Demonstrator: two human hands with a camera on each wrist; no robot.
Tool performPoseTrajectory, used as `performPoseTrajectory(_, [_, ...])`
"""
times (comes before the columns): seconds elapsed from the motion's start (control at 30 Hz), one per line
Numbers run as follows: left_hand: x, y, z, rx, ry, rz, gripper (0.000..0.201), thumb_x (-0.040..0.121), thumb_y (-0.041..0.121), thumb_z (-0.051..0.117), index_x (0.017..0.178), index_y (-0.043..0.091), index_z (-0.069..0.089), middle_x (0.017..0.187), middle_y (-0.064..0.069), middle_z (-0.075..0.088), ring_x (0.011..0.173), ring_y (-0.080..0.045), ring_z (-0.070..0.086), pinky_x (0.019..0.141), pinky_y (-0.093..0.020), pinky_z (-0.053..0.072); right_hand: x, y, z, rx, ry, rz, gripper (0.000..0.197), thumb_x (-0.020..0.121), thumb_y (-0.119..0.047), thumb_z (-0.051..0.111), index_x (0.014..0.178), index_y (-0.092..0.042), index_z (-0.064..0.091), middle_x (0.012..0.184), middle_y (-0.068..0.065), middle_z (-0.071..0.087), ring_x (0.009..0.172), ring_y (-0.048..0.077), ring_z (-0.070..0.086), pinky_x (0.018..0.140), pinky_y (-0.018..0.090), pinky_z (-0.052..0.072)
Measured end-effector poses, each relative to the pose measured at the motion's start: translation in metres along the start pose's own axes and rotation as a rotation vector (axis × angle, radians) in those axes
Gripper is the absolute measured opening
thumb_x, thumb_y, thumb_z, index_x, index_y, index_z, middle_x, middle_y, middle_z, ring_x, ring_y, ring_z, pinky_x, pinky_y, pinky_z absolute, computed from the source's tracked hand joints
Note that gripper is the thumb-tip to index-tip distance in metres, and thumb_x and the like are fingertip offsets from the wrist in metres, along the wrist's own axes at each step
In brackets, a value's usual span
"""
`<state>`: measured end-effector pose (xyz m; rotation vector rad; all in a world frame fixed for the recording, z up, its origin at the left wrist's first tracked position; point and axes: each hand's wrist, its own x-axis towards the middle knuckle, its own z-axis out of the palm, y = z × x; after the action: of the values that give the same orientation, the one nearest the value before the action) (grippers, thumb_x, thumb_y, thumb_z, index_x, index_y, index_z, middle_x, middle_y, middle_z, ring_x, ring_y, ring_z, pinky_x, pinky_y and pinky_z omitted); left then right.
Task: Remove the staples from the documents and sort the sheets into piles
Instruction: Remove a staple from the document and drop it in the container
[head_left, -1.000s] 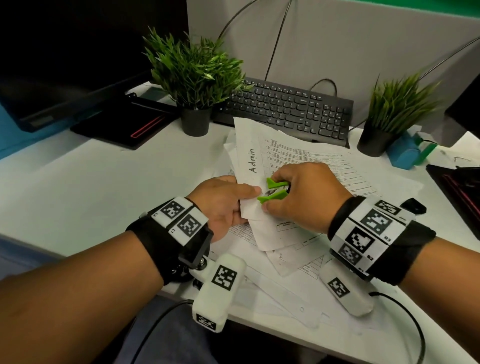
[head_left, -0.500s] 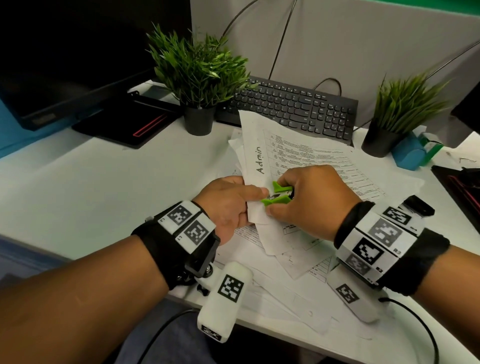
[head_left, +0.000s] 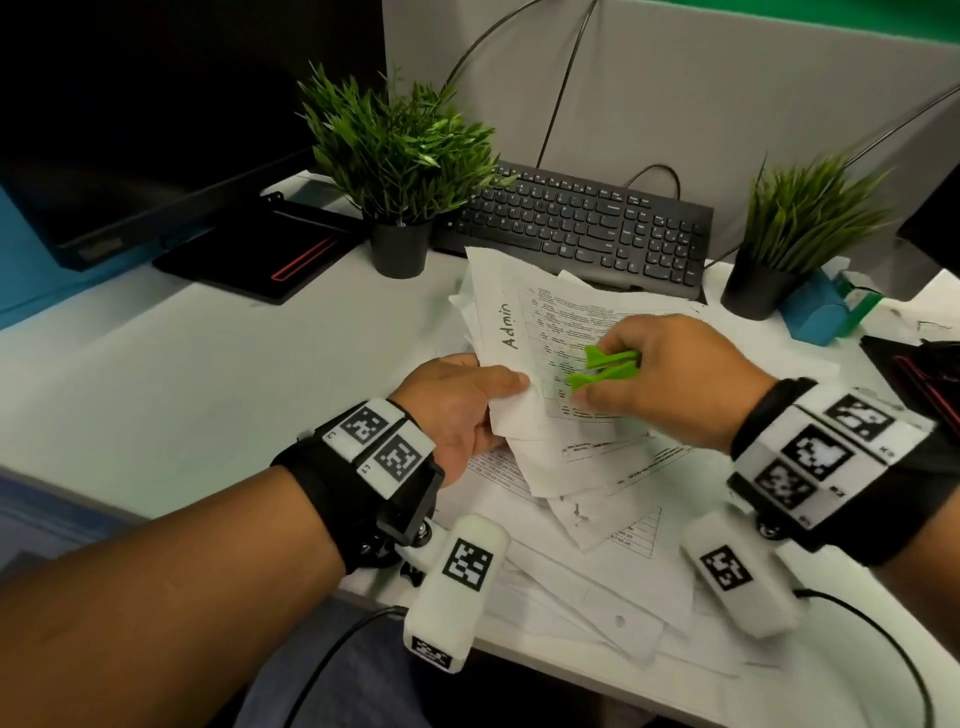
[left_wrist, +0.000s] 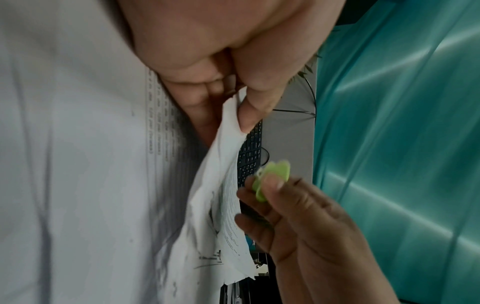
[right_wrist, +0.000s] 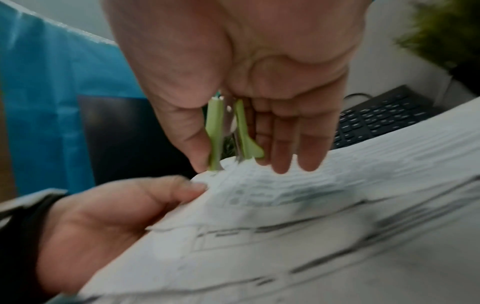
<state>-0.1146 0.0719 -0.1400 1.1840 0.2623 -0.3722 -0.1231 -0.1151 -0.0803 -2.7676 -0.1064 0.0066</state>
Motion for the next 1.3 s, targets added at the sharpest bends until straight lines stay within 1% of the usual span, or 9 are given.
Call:
performPoseTrajectory(0.13, [-0.004,0.005,0.002,0.049,0.014,0.047,0.026,0.092,-0.002,0.067,0.118,0.001,0.069,0.109,-0.015,0.078,0.094,-0.029,0.077,0.068,-0.038,0.065,-0.005,0.021,-0.011,-0.191,-0.270,0.115,0.064,0.076,-0.059,0.075,0.129,-0.025,0.062,0.124,-0.005,0.064,0.110,0.017,0.059,0.096,0.032,0.050])
performPoseTrajectory(0.2, [-0.005,0.009,0.005,0.084,0.025,0.094,0.022,0.092,-0.002,0.067,0.114,0.000,0.069,0.109,-0.016,0.077,0.092,-0.030,0.077,0.069,-0.038,0.065,-0.008,0.015,-0.013,-0.268,-0.196,0.081,0.072,0.076,-0.062,0.074,0.137,-0.027,0.057,0.138,-0.004,0.056,0.126,0.019,0.052,0.103,0.033,0.042])
performPoseTrajectory(0.33, [-0.011,0.016,0.015,0.214,0.016,0.203,0.021,0.083,0.003,0.074,0.105,0.002,0.074,0.103,-0.017,0.078,0.102,-0.045,0.072,0.089,-0.060,0.058,-0.009,-0.018,-0.014,-0.054,0.059,-0.093,0.025,0.082,-0.044,0.076,0.099,-0.026,0.075,0.097,-0.009,0.069,0.095,0.015,0.064,0.079,0.026,0.046])
performPoseTrajectory(0.53, [-0.018,0.023,0.023,0.287,-0.003,0.266,0.011,0.088,-0.005,0.071,0.085,0.006,0.072,0.090,-0.016,0.079,0.073,-0.026,0.075,0.067,-0.036,0.062,-0.003,-0.033,-0.003,0.082,0.031,-0.053,0.017,0.089,-0.026,0.070,0.094,-0.012,0.077,0.095,0.007,0.074,0.093,0.023,0.068,0.084,0.033,0.055])
performPoseTrajectory(0.7, [-0.023,0.024,0.026,0.421,0.016,0.347,0.022,0.085,-0.007,0.073,0.105,0.001,0.074,0.102,-0.017,0.078,0.096,-0.035,0.075,0.089,-0.050,0.061,0.002,-0.031,-0.012,0.257,-0.137,0.016,0.010,0.087,-0.014,0.070,0.083,-0.005,0.071,0.082,0.009,0.065,0.074,0.022,0.055,0.065,0.027,0.045])
performPoseTrajectory(1.0, [-0.019,0.035,0.039,0.982,0.200,0.518,0.024,0.079,0.013,0.076,0.097,0.002,0.065,0.095,-0.015,0.072,0.091,-0.035,0.070,0.077,-0.047,0.061,0.009,-0.015,-0.020,1.009,-0.437,0.401,0.020,0.088,-0.008,0.055,0.070,-0.008,0.060,0.061,0.004,0.057,0.047,0.010,0.043,0.046,0.020,0.041])
performPoseTrajectory(1.1, [-0.018,0.040,0.031,1.114,0.290,0.465,0.044,0.079,0.021,0.077,0.119,0.014,0.060,0.116,-0.006,0.064,0.107,-0.027,0.065,0.087,-0.035,0.055,0.009,-0.010,-0.019,0.798,-0.274,0.227,0.013,0.088,-0.006,0.065,0.076,-0.005,0.067,0.068,0.007,0.064,0.049,0.011,0.052,0.053,0.025,0.048])
performPoseTrajectory(1.17, [-0.021,0.048,0.026,1.209,0.330,0.614,0.063,0.079,0.027,0.080,0.135,0.021,0.052,0.129,-0.005,0.052,0.114,-0.023,0.058,0.096,-0.034,0.050,0.007,-0.011,-0.018,0.665,-0.192,0.106,0.007,0.086,-0.006,0.071,0.080,-0.003,0.070,0.070,0.007,0.068,0.051,0.012,0.056,0.055,0.027,0.052])
performPoseTrajectory(1.3, [-0.027,0.059,0.032,1.292,-0.011,0.683,0.016,0.088,0.020,0.074,0.103,0.025,0.074,0.082,0.015,0.062,0.076,-0.006,0.059,0.075,-0.023,0.051,0.004,-0.014,-0.020,0.629,-0.170,0.004,0.008,0.084,-0.006,0.074,0.077,-0.006,0.071,0.069,0.006,0.069,0.053,0.011,0.058,0.055,0.027,0.052])
